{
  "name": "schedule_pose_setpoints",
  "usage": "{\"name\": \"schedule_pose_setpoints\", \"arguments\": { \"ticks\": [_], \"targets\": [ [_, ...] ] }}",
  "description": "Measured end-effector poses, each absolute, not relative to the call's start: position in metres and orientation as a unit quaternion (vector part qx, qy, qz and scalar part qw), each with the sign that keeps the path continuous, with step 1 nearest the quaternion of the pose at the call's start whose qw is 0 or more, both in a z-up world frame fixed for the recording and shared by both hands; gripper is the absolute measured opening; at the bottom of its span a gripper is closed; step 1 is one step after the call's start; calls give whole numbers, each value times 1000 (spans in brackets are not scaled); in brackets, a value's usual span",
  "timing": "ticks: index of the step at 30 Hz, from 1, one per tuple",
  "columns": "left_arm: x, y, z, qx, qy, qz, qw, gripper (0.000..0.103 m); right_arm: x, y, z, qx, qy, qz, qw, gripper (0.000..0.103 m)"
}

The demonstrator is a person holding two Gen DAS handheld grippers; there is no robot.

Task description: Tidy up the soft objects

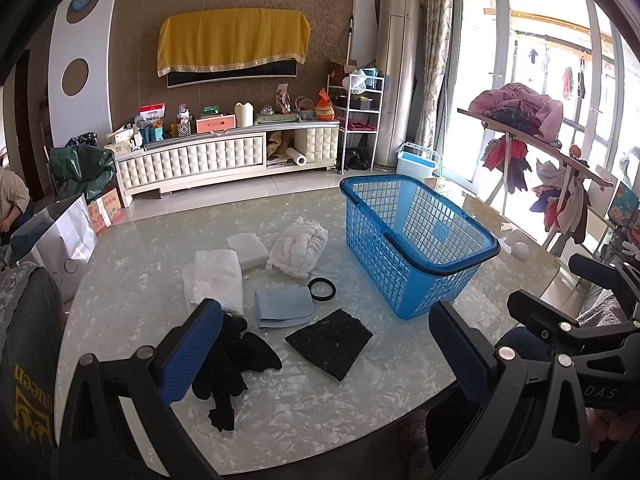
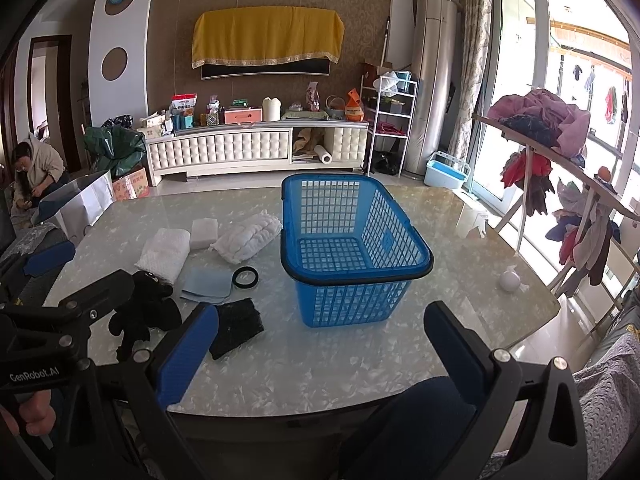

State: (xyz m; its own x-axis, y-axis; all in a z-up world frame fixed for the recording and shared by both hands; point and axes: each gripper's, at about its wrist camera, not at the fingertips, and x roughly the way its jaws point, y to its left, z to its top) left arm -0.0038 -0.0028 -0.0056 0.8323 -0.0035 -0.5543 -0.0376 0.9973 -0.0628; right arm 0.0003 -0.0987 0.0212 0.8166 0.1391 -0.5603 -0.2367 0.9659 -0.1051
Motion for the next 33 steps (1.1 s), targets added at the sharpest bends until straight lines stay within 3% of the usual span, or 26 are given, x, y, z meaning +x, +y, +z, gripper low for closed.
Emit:
{"name": "schedule_pose_setpoints", "arguments": {
  "ticks": [20,33],
  "targets": [
    [-1,-7,-2,-32,290,-3,956,103,1,-103,22,-77,289,109,948,103],
    [27,29,-4,-47,348,-1,936,103,39,-92,27,-124,299,132,937,103]
  ]
}}
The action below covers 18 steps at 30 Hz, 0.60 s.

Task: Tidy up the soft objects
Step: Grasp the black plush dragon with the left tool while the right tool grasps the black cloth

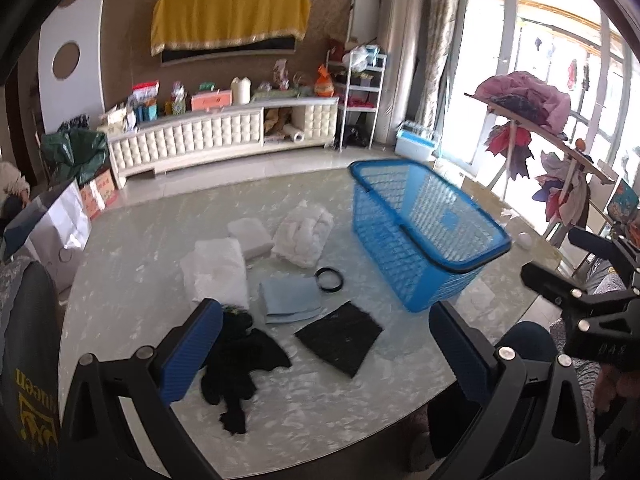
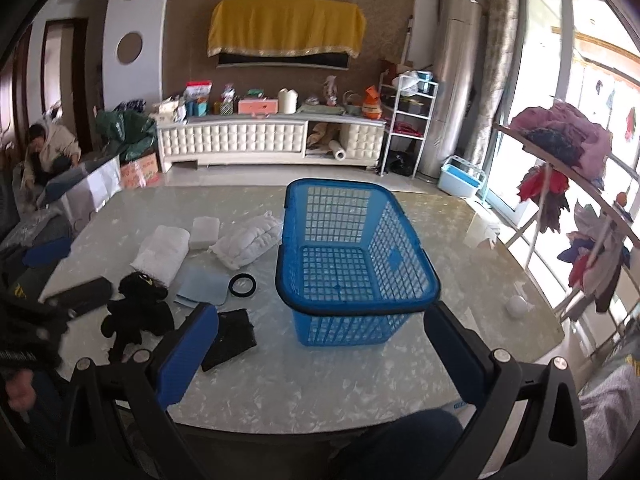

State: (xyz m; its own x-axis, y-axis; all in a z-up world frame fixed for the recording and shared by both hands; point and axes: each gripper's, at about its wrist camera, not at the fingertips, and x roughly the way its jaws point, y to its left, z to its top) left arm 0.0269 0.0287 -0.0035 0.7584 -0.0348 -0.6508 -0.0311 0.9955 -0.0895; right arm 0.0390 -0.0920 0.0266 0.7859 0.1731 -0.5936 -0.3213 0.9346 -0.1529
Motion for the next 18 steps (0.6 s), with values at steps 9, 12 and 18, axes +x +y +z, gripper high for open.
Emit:
{"name": "schedule_pose_setpoints", "arguments": {
  "ticks": [9,12,18],
  "targets": [
    [51,97,-32,-62,446,8,893,103,86,-38,8,-173,355,224,891,103],
    [58,113,-45,-60,470,10,881,103,97,-10,-7,-197,377,257,868,103],
    [75,140,-80,-86,524,12,847,103,113,26,-40,-237,430,299,818,103]
  ]
}}
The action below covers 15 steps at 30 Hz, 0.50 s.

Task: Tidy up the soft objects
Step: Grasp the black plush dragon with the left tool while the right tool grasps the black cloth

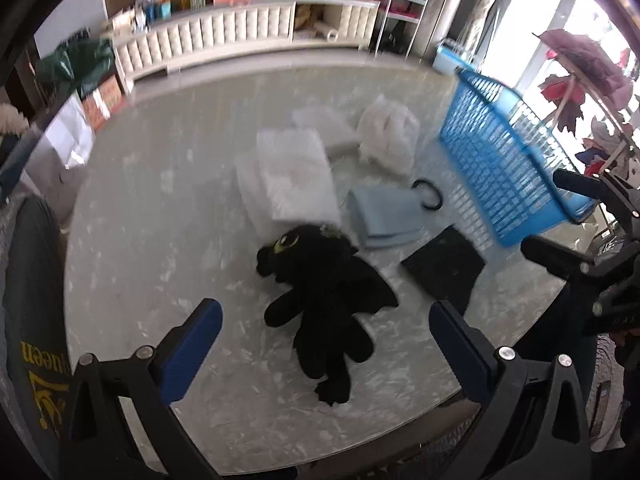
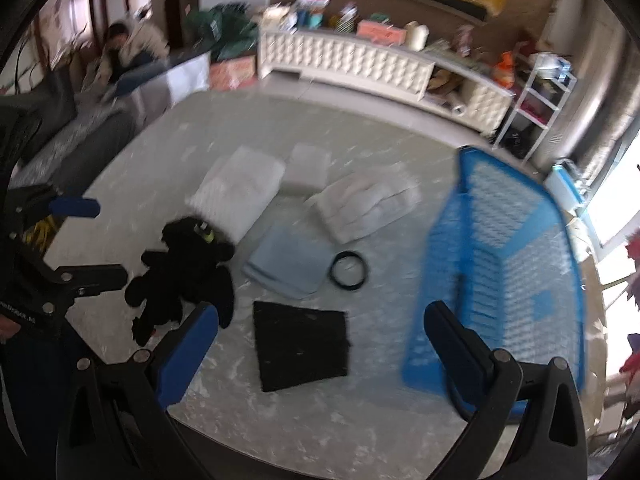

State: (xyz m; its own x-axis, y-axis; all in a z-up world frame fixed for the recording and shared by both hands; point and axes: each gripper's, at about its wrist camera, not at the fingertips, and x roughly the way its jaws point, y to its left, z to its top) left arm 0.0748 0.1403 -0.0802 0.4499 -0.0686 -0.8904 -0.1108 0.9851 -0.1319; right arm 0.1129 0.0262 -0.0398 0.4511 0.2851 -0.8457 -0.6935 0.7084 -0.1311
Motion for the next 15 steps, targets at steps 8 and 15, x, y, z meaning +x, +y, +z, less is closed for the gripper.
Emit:
{"name": "schedule_pose_setpoints", "arguments": {
  "ticks": [8,15],
  "targets": [
    [96,149,-131,-90,568,7,818,103,134,51,-90,-269,498,299,769,100],
    [119,140,-160,-65,588,10,806,103,150,51,-122,-271,539,282,746,97]
  ]
}}
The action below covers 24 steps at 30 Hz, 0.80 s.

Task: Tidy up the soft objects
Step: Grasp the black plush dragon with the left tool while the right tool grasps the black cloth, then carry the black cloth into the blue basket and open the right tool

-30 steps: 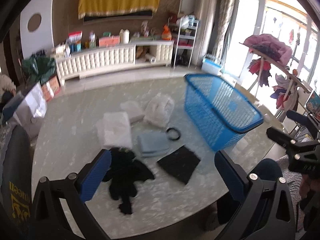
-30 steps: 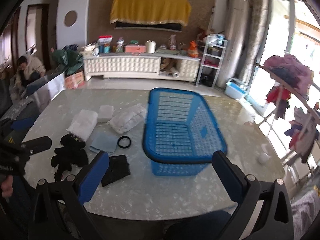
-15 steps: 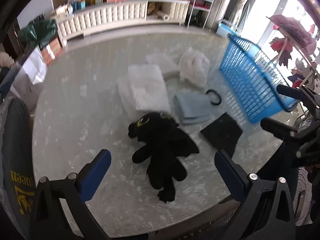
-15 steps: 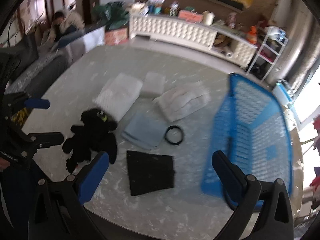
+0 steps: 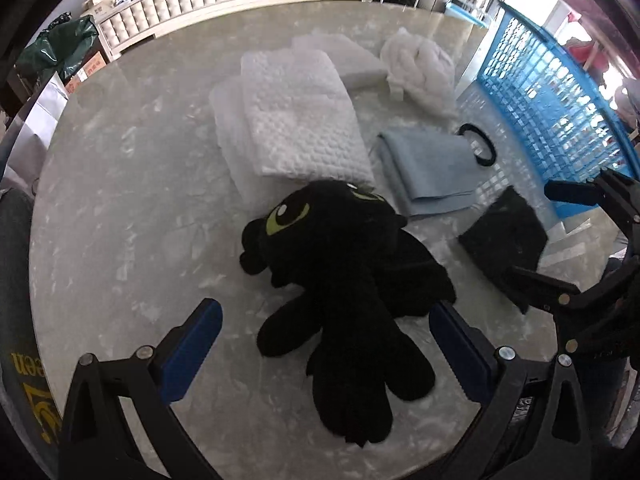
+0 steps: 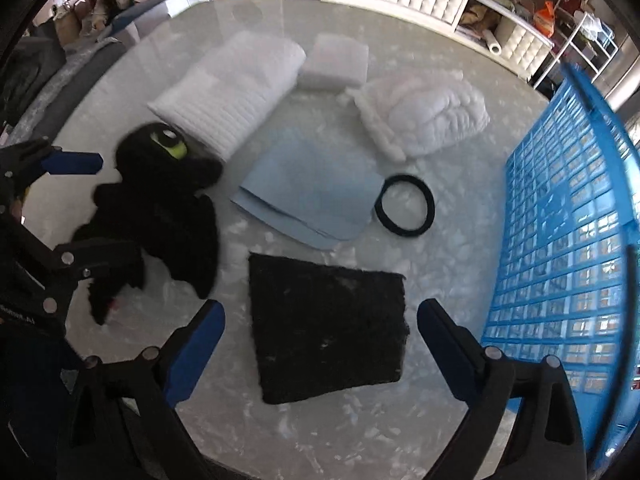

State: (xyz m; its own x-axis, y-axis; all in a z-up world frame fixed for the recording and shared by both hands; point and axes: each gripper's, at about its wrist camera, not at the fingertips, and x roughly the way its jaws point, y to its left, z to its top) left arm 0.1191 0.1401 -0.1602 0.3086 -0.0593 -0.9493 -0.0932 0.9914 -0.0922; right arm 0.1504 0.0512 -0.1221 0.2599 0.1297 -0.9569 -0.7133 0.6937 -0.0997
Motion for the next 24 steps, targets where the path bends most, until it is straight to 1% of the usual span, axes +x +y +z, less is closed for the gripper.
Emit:
{"name": "schedule_pose_setpoints", "arguments": {
  "ticks": [2,4,5,6,11,12,13,14,15,16,17,18,19,20,22,24],
  "targets": [
    [124,140,-166,-68,591,14,804,103,155,49,-129,-267,549,275,743,96],
    [128,140,-172,-76,593,12,801,103,158,45,-135,-266,559,269,738,91],
    [129,140,-175,-80,595,10,799,102,159,43,-137,-262,565,268,735,90],
    [130,140,-178,-84,597,7,798,98,160,42,-138,-253,568,273,734,90],
    [133,132,-190,-65,599,14,798,92,162,38,-140,-235,569,275,738,88],
    [133,129,-192,-56,600,20,798,88,159,39,-137,-236,563,278,742,83],
    [133,127,-192,-50,600,23,798,86,155,43,-142,-238,559,281,743,75],
    [133,125,-193,-46,598,25,800,80,151,44,-140,-242,553,288,743,68],
    [133,122,-191,-46,596,25,801,75,146,46,-138,-243,550,292,743,54],
    [132,120,-190,-46,595,23,802,71,144,48,-138,-244,550,294,743,41],
    [131,119,-190,-45,594,21,803,64,142,49,-136,-244,550,294,742,34],
    [132,115,-189,-46,592,20,804,58,140,53,-138,-243,551,293,743,26],
    [132,115,-189,-49,591,17,805,57,139,55,-137,-237,556,292,741,20],
    [132,114,-187,-53,591,15,805,55,140,54,-136,-224,566,293,737,18],
    [129,118,-187,-60,589,13,806,53,143,49,-133,-209,576,295,733,18],
    [121,121,-181,-68,588,14,806,53,140,47,-122,-216,565,291,741,18]
  ]
}}
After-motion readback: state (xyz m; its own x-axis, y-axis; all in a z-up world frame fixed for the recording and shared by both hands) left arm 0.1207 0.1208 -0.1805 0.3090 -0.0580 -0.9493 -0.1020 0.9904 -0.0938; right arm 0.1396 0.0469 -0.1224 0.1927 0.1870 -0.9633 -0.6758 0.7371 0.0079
